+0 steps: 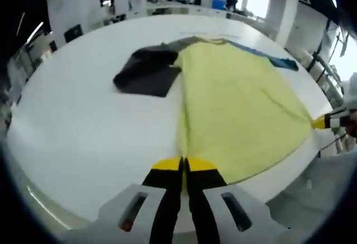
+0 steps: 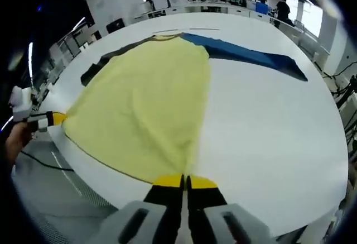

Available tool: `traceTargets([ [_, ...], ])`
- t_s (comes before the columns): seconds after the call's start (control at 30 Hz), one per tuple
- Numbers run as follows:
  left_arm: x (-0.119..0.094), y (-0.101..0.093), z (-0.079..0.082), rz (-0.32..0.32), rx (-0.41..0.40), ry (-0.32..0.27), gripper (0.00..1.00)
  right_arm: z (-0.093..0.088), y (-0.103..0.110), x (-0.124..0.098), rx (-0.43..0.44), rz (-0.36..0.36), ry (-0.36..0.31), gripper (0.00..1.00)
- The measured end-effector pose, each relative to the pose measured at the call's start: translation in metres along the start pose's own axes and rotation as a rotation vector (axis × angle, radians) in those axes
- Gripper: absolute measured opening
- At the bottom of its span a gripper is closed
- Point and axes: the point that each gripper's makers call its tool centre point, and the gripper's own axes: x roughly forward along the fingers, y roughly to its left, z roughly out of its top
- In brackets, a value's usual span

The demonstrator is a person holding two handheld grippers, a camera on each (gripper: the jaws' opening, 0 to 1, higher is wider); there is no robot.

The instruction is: Fold the garment on the visible template until the final outline fits inside the template.

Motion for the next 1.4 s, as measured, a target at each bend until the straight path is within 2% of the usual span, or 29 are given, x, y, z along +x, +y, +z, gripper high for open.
traceTargets([
  [0.07, 0.000, 0.001, -0.006, 0.013, 0.020, 0.027, 0.00, 0.000, -0.001, -0.001, -0.004, -0.004, 0.004, 0.00],
  [0.17, 0.004, 0.005, -0.013, 0.002, -0.013, 0.048, 0.00, 0.000, -0.002, -0.004, -0.003, -0.003, 0.001, 0.00],
  [0.43, 0.002, 0.001, -0.015, -0.009, 0.007, 0.057, 0.00, -0.001, -0.005, -0.004, 0.007, -0.004, -0.002, 0.00],
  [0.77, -0.003, 0.010, -0.017, 0.014, 0.035, 0.070, 0.00, -0.003, -0.006, -0.004, 0.002, 0.003, 0.004, 0.00],
  [0.83, -0.006, 0.014, -0.018, 0.026, 0.028, 0.074, 0.00, -0.003, -0.006, -0.004, -0.001, 0.005, 0.005, 0.00],
  [1.03, -0.009, 0.017, -0.022, 0.004, 0.000, 0.069, 0.00, -0.003, -0.005, -0.004, 0.014, 0.032, -0.011, 0.00],
  [1.2, -0.006, 0.015, -0.025, -0.029, 0.012, 0.061, 0.06, 0.003, -0.011, -0.009, 0.065, 0.030, -0.049, 0.12],
  [1.3, -0.003, 0.014, -0.030, -0.023, 0.046, 0.085, 0.05, 0.011, -0.013, -0.014, 0.109, 0.039, -0.084, 0.19],
  [1.4, 0.000, 0.014, -0.032, -0.025, 0.038, 0.097, 0.05, 0.018, -0.017, -0.018, 0.135, 0.041, -0.114, 0.23],
])
